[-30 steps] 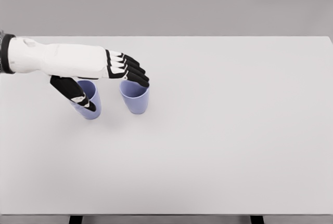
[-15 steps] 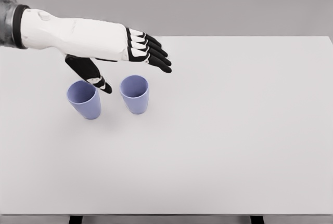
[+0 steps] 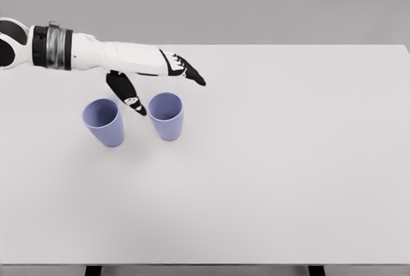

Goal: Place the right cup on the left cup with left arm

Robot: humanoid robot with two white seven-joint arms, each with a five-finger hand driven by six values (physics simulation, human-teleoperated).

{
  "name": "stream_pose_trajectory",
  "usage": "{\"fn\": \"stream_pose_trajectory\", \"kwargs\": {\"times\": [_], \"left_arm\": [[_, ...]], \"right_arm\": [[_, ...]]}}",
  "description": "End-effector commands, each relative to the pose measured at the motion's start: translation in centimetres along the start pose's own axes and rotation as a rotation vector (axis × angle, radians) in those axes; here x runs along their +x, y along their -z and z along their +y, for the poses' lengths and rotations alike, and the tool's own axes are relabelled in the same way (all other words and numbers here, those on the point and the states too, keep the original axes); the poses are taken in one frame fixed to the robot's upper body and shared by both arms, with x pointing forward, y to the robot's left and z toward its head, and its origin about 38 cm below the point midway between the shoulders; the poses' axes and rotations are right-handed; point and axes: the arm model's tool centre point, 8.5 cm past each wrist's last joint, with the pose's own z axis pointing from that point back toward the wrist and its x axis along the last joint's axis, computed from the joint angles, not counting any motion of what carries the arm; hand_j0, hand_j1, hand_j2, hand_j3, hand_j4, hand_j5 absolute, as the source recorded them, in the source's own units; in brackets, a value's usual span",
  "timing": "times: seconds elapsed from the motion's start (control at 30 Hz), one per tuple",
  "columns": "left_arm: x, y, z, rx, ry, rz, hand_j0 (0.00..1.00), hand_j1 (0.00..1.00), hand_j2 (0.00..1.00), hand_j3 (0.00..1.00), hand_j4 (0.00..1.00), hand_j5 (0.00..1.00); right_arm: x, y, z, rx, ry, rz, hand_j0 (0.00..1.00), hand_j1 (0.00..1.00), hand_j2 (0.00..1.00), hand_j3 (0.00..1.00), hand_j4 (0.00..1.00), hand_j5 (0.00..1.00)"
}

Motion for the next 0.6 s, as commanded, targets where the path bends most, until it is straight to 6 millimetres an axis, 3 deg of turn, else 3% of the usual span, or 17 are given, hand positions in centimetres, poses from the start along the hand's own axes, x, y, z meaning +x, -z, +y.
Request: {"fn": "stream_pose_trajectory", "kwargs": {"times": [0.0, 0.3, 0.57], "left_arm": [[-0.3, 1.0, 0.1, -0.001, 0.026, 0.006, 1.00, 1.00, 1.00, 1.00, 1.00, 1.00], [-2.7, 0.9, -3.2, -0.015, -0.051, 0.058, 1.00, 1.00, 1.00, 1.00, 1.00, 1.00], [-3.4, 0.9, -3.7, -0.028, -0.050, 0.080, 1.00, 1.00, 1.00, 1.00, 1.00, 1.00]], "right_arm": [[0.0, 0.0, 0.0, 0.000, 0.000, 0.000, 1.00, 1.00, 1.00, 1.00, 1.00, 1.00], [0.0, 0.0, 0.0, 0.000, 0.000, 0.000, 1.00, 1.00, 1.00, 1.00, 1.00, 1.00], [0.1, 0.0, 0.0, 0.000, -0.001, -0.001, 1.00, 1.00, 1.00, 1.00, 1.00, 1.00]]}}
